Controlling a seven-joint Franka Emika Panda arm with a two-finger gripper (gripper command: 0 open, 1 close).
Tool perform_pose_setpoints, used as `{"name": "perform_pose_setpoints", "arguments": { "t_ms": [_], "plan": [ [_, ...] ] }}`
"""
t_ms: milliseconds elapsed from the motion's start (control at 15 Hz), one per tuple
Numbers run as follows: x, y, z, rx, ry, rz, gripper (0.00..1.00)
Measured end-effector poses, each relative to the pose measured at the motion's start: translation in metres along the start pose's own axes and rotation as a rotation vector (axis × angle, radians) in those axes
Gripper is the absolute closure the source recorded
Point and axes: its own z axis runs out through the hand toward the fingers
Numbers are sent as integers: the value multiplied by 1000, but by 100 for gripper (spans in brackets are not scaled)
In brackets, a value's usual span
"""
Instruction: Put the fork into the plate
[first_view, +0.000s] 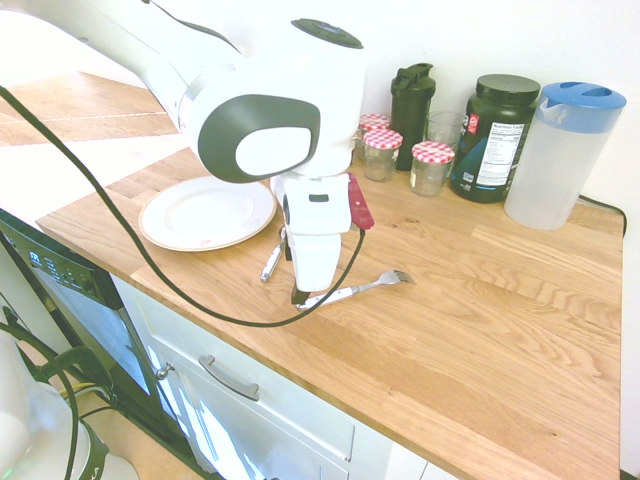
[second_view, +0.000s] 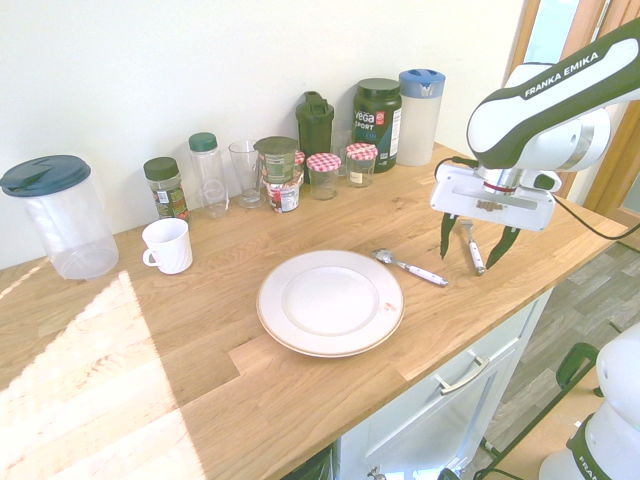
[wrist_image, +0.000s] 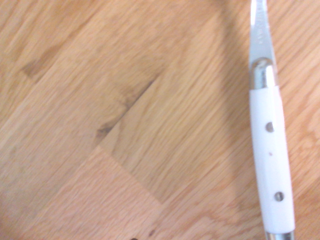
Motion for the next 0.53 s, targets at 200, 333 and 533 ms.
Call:
{"name": "perform_pose_setpoints", "arguments": {
  "t_ms": [200, 333, 533],
  "plan": [
    [12, 2, 8, -10, -11, 37, 0],
    [20, 0, 10, 8, -6, 60, 100],
    [27, -2, 6, 48, 10, 115, 100]
  ]
}}
